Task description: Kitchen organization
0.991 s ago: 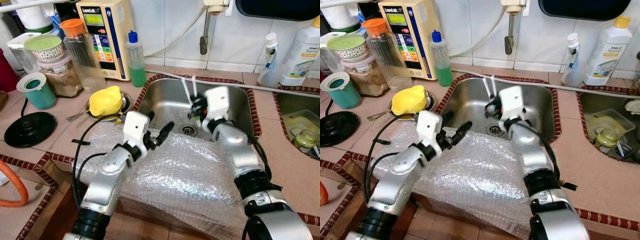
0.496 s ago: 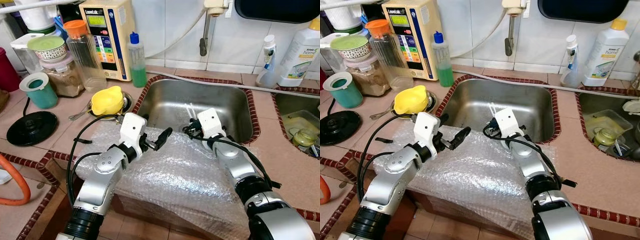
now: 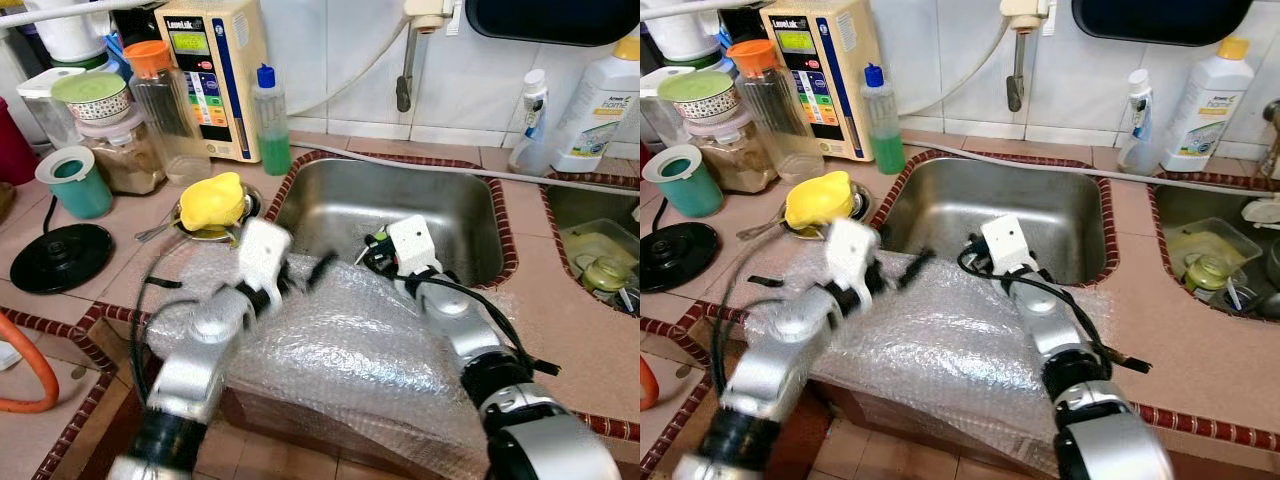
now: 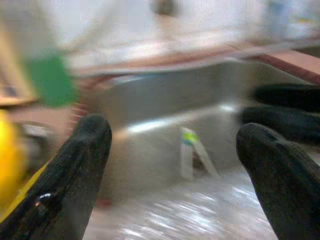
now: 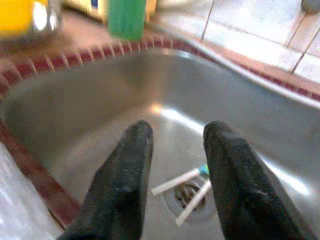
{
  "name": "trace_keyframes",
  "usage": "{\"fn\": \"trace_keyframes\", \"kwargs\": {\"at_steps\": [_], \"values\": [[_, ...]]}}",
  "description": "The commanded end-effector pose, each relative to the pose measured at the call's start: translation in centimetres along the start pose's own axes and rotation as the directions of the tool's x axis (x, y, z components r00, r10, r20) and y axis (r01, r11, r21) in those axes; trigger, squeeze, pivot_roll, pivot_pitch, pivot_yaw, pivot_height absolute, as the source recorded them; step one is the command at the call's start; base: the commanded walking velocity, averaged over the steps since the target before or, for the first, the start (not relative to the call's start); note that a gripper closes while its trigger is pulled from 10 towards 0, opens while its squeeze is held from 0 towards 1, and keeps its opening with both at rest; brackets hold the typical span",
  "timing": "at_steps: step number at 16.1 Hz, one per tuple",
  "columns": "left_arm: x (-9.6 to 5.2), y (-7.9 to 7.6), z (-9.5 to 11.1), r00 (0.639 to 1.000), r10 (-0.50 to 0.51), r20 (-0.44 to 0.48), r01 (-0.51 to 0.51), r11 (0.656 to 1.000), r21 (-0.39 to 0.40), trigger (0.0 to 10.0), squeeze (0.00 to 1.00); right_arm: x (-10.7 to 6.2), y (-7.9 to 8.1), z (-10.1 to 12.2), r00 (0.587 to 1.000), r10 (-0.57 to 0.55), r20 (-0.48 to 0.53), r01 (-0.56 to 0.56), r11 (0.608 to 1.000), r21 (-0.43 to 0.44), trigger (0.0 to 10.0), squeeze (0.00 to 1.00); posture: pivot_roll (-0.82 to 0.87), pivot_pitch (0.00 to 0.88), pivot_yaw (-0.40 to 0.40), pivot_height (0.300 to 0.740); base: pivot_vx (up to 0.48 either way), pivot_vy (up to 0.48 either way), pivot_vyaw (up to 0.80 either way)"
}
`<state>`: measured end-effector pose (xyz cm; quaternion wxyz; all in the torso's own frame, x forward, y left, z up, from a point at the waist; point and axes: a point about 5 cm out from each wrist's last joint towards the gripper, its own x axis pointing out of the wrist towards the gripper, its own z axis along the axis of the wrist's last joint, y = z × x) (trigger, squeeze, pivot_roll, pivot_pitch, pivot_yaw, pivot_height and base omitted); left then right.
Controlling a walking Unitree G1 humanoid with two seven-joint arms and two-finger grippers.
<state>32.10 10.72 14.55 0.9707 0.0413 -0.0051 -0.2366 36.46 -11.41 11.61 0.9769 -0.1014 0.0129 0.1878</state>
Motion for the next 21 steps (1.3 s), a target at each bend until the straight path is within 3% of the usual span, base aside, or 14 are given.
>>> {"fn": "trace_keyframes", "kwargs": {"at_steps": [1,2,4,6,8,10,11,12,13,14,15,16,21], "values": [[-0.1,1.7,0.3,0.995,0.096,0.013,-0.097,0.995,0.018,10.0,1.0,0.3,0.1,1.5,0.998,0.0,0.059,-0.002,0.999,0.034,10.0,1.0,0.11,0.0,0.066,0.74,0.0,0.0,0.0],[-0.1,2.2,0.4,0.992,0.127,0.014,-0.127,0.992,0.015,10.0,1.0,0.3,0.3,1.7,0.997,0.009,0.071,-0.012,0.999,0.05,10.0,1.0,0.11,0.0,0.063,0.74,0.0,0.0,0.0],[-0.4,5.3,0.6,0.952,0.305,0.004,-0.306,0.952,0.02,10.0,1.0,-0.3,2.0,3.0,0.983,0.107,0.15,-0.118,0.991,0.069,10.0,1.0,0.11,0.0,0.059,0.74,0.0,0.0,0.0],[-0.4,6.6,0.9,0.928,0.371,0.022,-0.37,0.919,0.133,10.0,1.0,-1.1,2.7,3.6,0.967,0.17,0.19,-0.188,0.979,0.083,10.0,1.0,0.11,0.0,0.058,0.74,0.0,0.0,0.0],[-0.4,8.3,0.5,0.873,0.486,-0.025,-0.483,0.872,0.084,10.0,1.0,-2.7,3.3,3.9,0.944,0.248,0.218,-0.268,0.961,0.068,10.0,1.0,0.1,0.0,0.056,0.74,0.0,0.0,0.0],[-0.4,9.5,0.5,0.841,0.539,-0.049,-0.539,0.842,0.016,10.0,1.0,-3.8,3.6,3.6,0.938,0.283,0.199,-0.297,0.954,0.046,10.0,1.0,0.08,0.0,0.055,0.74,0.0,0.0,0.0],[-0.3,10.2,0.5,0.817,0.571,-0.075,-0.575,0.816,-0.053,10.0,1.0,-4.5,3.7,3.4,0.935,0.301,0.185,-0.311,0.95,0.028,10.0,1.0,0.08,0.0,0.056,0.74,0.0,0.0,0.0],[-0.2,10.4,0.3,0.8,0.59,-0.106,-0.599,0.794,-0.104,10.0,1.0,-4.9,3.7,3.5,0.934,0.304,0.186,-0.316,0.948,0.035,10.0,0.68,0.07,0.0,0.056,0.74,0.0,0.0,0.0],[0.0,10.4,0.2,0.792,0.598,-0.125,-0.61,0.777,-0.155,10.0,1.0,-5.3,4.1,3.6,0.928,0.321,0.19,-0.335,0.941,0.048,10.0,0.06,0.07,0.0,0.06,0.74,0.0,0.0,0.0],[0.2,10.5,0.2,0.788,0.602,-0.132,-0.616,0.77,-0.168,10.0,1.0,-5.6,4.4,3.7,0.922,0.338,0.19,-0.352,0.935,0.041,10.0,0.0,0.07,0.0,0.062,0.74,0.0,0.0,0.0],[0.3,10.5,0.1,0.782,0.606,-0.144,-0.623,0.754,-0.209,10.0,1.0,-5.9,4.6,3.7,0.917,0.352,0.187,-0.365,0.93,0.037,10.0,0.0,0.06,0.0,0.065,0.74,0.0,0.0,0.0],[0.7,10.7,-0.1,0.773,0.607,-0.183,-0.633,0.724,-0.273,10.0,0.0,-6.1,4.9,3.7,0.916,0.357,0.184,-0.37,0.928,0.038,10.0,0.0,0.05,0.0,0.073,0.74,0.0,0.0,0.0],[1.8,11.6,0.3,0.76,0.597,-0.258,-0.647,0.653,-0.394,10.0,0.0,-7.7,5.9,4.9,0.882,0.435,0.182,-0.449,0.893,0.041,10.0,0.0,0.04,0.0,0.089,0.74,0.0,0.0,0.0]]}}
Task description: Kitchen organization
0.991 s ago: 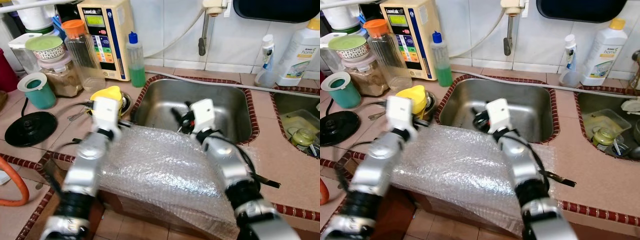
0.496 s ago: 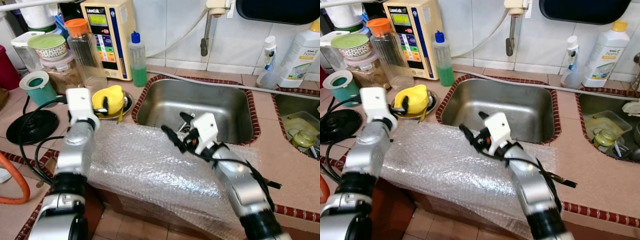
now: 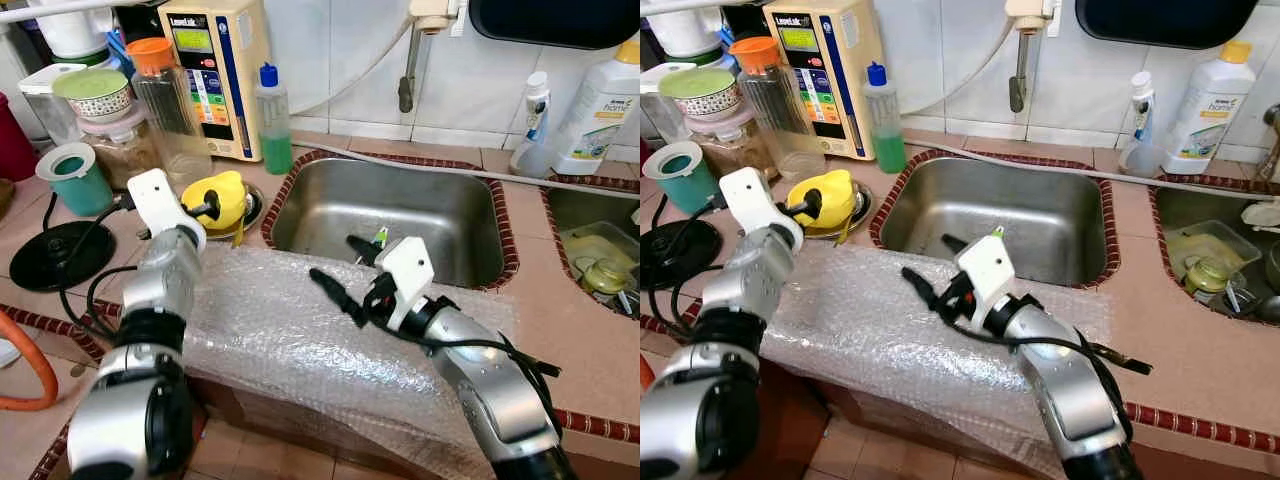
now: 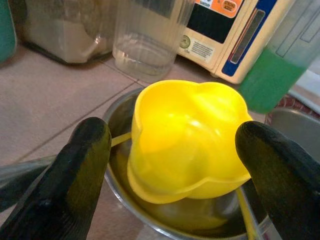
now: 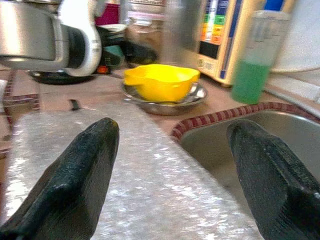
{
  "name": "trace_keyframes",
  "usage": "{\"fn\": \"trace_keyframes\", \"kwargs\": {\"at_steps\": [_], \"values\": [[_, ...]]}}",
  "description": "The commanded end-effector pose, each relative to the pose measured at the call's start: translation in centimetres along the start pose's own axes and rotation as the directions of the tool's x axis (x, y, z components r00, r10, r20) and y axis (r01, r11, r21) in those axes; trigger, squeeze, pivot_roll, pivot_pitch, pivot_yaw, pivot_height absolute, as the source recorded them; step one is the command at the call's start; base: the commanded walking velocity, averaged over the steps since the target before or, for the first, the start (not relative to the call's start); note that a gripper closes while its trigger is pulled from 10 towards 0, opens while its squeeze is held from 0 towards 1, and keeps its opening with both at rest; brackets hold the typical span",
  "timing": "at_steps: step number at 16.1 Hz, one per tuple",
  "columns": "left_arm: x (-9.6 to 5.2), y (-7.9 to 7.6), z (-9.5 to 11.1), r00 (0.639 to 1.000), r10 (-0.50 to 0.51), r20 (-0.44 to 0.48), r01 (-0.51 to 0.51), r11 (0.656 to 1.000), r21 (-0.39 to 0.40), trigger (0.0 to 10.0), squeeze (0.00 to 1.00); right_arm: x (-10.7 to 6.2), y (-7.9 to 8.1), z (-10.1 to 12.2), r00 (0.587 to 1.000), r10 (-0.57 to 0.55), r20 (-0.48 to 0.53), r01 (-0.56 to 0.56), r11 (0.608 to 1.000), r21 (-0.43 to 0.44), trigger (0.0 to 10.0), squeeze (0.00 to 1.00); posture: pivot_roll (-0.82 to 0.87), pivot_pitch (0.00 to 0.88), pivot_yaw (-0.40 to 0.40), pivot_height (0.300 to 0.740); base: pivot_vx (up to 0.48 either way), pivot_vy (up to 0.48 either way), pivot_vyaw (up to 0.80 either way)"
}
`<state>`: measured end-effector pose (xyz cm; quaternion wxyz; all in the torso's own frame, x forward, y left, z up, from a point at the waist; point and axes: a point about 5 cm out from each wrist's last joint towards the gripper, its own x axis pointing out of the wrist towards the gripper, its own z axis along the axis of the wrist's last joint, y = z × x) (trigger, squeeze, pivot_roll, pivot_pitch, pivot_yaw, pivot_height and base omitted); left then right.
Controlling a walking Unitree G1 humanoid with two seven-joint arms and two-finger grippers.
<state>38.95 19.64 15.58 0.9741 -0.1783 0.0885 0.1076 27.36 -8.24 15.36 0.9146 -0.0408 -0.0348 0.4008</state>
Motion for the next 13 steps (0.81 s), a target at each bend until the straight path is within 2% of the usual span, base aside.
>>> {"fn": "trace_keyframes", "kwargs": {"at_steps": [1,6,9,10,11,12,13], "values": [[0.21,0.51,0.38,1.0,0.03,-0.007,-0.03,0.999,-0.028,10.0,0.0,-0.08,0.57,0.43,0.999,0.039,0.002,-0.039,0.999,0.0,10.0,0.0,0.03,0.0,0.092,0.74,0.0,0.0,0.0],[0.68,1.22,0.58,0.996,0.071,-0.063,-0.077,0.991,-0.106,10.0,0.0,-0.34,1.1,0.36,0.998,0.049,-0.024,-0.05,0.999,-0.011,10.0,0.0,0.03,0.0,0.096,0.74,0.0,0.0,0.0],[0.78,1.27,0.37,0.993,0.06,-0.101,-0.074,0.988,-0.138,10.0,0.0,-0.35,1.31,0.44,0.998,0.054,-0.027,-0.055,0.998,-0.009,10.0,0.0,0.03,0.0,0.092,0.74,0.0,0.0,0.0],[0.85,1.22,0.41,0.993,0.051,-0.104,-0.065,0.989,-0.133,9.1,0.0,-0.32,1.41,0.5,0.998,0.057,-0.033,-0.058,0.998,-0.008,10.0,0.0,0.03,0.0,0.092,0.74,0.0,0.0,0.0],[0.86,1.19,0.34,0.992,0.049,-0.113,-0.064,0.989,-0.135,4.5,0.0,-0.32,1.45,0.47,0.998,0.059,-0.037,-0.059,0.998,-0.012,10.0,0.0,0.03,0.0,0.092,0.74,0.0,0.0,0.0],[0.87,1.14,0.19,0.99,0.047,-0.13,-0.065,0.988,-0.138,3.4,0.0,-0.33,1.5,0.46,0.997,0.06,-0.04,-0.06,0.998,-0.014,10.0,0.0,0.03,0.0,0.093,0.74,0.0,0.0,0.0],[0.89,1.12,0.04,0.988,0.047,-0.144,-0.068,0.987,-0.146,0.0,0.0,-0.34,1.52,0.44,0.997,0.059,-0.043,-0.06,0.998,-0.013,10.0,0.0,0.03,0.0,0.095,0.74,0.0,0.0,0.0]]}}
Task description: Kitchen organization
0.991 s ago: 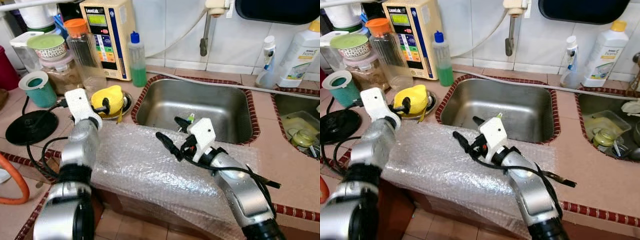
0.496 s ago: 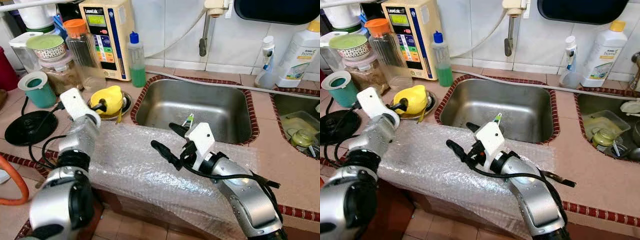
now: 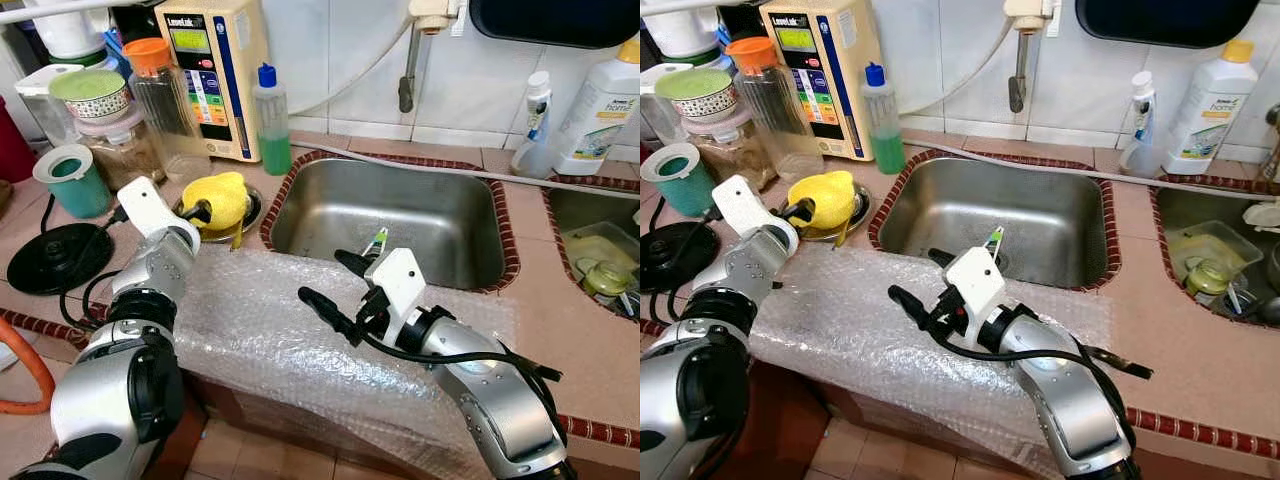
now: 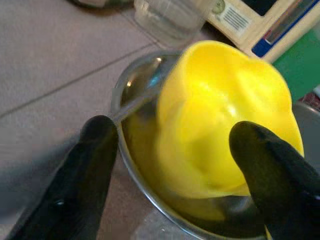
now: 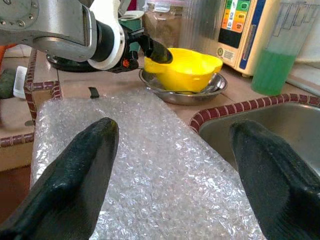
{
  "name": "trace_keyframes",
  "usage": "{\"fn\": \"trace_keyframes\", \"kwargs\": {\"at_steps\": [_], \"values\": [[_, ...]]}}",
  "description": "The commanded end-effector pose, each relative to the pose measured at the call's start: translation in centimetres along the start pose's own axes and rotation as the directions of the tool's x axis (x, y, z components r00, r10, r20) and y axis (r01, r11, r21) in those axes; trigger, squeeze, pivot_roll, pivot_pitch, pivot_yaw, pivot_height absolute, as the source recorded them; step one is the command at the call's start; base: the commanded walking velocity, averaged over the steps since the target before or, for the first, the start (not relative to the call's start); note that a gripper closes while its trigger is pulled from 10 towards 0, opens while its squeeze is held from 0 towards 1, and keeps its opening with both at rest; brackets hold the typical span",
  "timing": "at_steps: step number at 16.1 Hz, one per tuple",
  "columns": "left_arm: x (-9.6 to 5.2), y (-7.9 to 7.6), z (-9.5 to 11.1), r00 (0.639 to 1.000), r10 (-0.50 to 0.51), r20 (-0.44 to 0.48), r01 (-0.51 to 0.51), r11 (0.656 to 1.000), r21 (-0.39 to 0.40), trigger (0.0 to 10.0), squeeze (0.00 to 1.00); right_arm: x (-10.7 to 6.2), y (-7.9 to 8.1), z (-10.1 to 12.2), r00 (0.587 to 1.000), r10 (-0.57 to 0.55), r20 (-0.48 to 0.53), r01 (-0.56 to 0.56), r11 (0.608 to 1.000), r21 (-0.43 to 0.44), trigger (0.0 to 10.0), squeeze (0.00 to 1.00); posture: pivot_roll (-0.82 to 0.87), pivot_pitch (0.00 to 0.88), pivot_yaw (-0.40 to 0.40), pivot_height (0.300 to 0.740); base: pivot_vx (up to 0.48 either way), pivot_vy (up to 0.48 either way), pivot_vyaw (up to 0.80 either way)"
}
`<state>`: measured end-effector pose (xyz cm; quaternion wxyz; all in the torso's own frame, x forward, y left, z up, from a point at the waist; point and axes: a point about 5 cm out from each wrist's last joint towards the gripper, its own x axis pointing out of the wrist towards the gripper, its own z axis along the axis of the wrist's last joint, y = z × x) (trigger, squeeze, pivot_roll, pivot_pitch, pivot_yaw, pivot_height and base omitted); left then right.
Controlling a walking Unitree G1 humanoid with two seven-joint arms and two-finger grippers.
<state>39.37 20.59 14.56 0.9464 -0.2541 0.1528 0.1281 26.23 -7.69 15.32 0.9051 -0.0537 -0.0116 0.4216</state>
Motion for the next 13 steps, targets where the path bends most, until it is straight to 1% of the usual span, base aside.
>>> {"fn": "trace_keyframes", "kwargs": {"at_steps": [1,5,11,13], "values": [[0.07,-0.12,0.49,1.0,-0.002,-0.015,0.002,1.0,-0.01,0.0,0.0,0.02,0.33,0.32,1.0,0.011,0.004,-0.011,1.0,-0.011,10.0,0.0,0.03,0.0,0.099,0.74,0.0,0.0,0.0],[0.1,-0.3,1.17,1.0,-0.004,0.001,0.004,1.0,0.004,0.0,0.0,-0.07,0.05,0.51,1.0,-0.003,0.018,0.003,1.0,0.005,10.0,0.0,0.03,0.0,0.106,0.74,0.0,0.0,0.0],[0.14,0.24,1.46,1.0,0.007,0.008,-0.008,1.0,0.016,0.0,0.0,0.09,-0.13,0.9,0.999,-0.007,0.037,0.007,1.0,0.006,10.0,0.0,0.03,0.0,0.109,0.74,0.0,0.0,0.0],[0.15,0.36,1.32,1.0,0.003,-0.002,-0.003,0.999,0.038,0.0,0.0,0.12,-0.15,0.93,0.999,-0.009,0.041,0.008,1.0,0.008,10.0,0.0,0.03,0.0,0.109,0.74,0.0,0.0,0.0]]}}
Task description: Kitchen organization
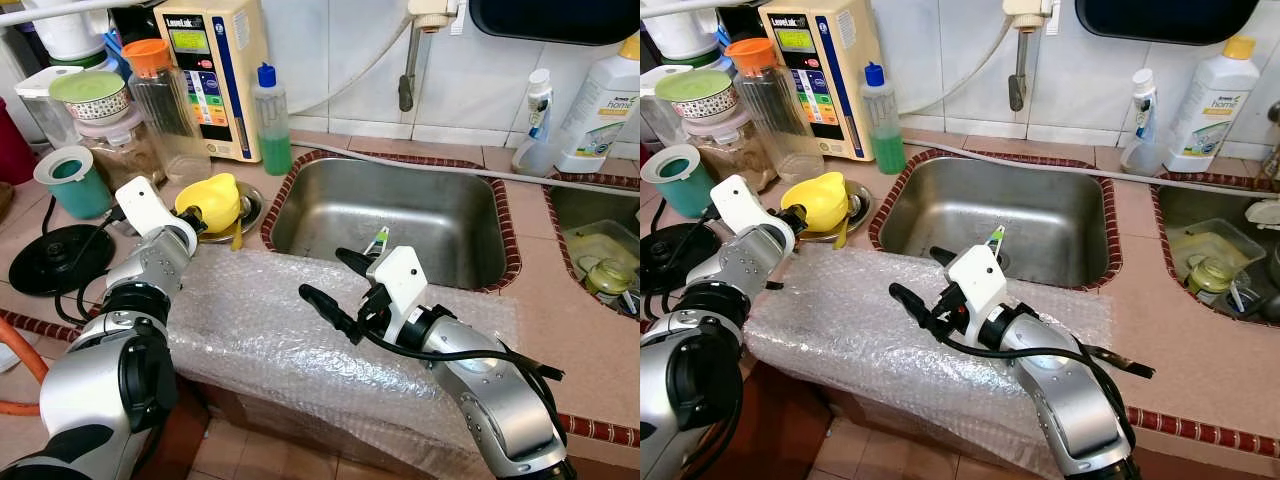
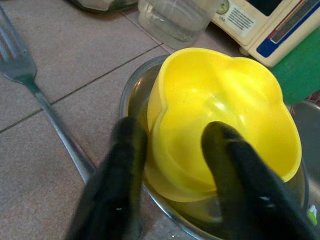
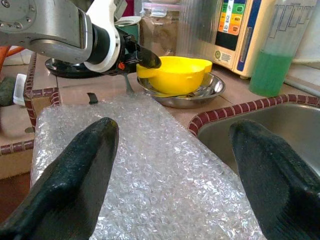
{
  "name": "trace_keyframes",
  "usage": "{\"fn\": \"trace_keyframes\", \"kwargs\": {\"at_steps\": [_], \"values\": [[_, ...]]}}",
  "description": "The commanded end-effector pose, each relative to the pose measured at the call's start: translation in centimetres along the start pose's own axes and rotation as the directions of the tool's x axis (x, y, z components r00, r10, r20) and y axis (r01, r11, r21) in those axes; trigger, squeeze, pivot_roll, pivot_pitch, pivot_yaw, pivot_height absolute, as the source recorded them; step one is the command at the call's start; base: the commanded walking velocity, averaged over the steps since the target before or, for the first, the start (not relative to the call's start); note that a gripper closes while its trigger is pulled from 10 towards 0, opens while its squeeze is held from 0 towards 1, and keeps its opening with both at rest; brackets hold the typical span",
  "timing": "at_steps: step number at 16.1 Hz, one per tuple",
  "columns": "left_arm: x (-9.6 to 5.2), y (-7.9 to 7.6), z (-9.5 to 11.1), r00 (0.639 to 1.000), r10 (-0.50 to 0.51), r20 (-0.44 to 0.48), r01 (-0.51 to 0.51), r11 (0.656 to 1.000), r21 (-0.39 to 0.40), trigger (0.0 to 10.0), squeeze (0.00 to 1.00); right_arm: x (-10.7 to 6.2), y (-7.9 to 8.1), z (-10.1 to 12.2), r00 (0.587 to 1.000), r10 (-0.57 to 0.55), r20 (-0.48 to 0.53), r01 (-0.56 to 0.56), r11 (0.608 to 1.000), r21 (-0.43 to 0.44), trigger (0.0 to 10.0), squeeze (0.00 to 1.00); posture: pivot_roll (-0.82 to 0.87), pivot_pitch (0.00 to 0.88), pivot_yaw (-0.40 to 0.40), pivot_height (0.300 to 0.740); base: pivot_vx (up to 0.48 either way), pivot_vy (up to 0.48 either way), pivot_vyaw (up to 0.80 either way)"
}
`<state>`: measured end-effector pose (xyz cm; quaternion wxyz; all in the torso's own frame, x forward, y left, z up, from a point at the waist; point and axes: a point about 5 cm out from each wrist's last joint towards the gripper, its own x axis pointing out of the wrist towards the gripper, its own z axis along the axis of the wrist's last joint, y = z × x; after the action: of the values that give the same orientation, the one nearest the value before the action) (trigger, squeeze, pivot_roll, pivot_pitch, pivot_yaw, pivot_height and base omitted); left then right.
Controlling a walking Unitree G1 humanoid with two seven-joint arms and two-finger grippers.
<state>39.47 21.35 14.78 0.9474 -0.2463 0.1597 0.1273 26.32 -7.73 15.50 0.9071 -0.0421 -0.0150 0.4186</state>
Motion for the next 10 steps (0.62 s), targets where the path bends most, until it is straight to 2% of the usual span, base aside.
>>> {"fn": "trace_keyframes", "kwargs": {"at_steps": [1,7,9,10], "values": [[0.0,-0.1,0.7,1.0,-0.002,0.008,0.002,1.0,0.018,0.0,0.0,0.1,0.0,0.8,1.0,0.002,0.028,-0.002,1.0,-0.01,10.0,0.0,0.03,0.0,0.112,0.74,0.0,0.0,0.0],[0.0,0.2,1.0,1.0,0.001,0.013,-0.001,1.0,0.009,0.0,0.0,0.0,0.8,2.1,0.99,0.09,0.111,-0.099,0.992,0.084,10.0,0.0,0.03,0.0,0.108,0.74,0.0,0.0,0.0],[0.0,0.5,1.2,0.999,0.015,0.037,-0.015,1.0,0.006,0.0,0.0,-0.1,0.8,2.2,0.988,0.1,0.12,-0.113,0.988,0.105,10.0,0.0,0.03,0.0,0.108,0.74,0.0,0.0,0.0],[0.0,0.6,1.6,0.997,0.017,0.07,-0.02,0.999,0.031,0.0,0.0,-0.1,0.7,2.2,0.987,0.1,0.128,-0.116,0.985,0.127,10.0,0.0,0.03,0.0,0.109,0.74,0.0,0.0,0.0]]}}
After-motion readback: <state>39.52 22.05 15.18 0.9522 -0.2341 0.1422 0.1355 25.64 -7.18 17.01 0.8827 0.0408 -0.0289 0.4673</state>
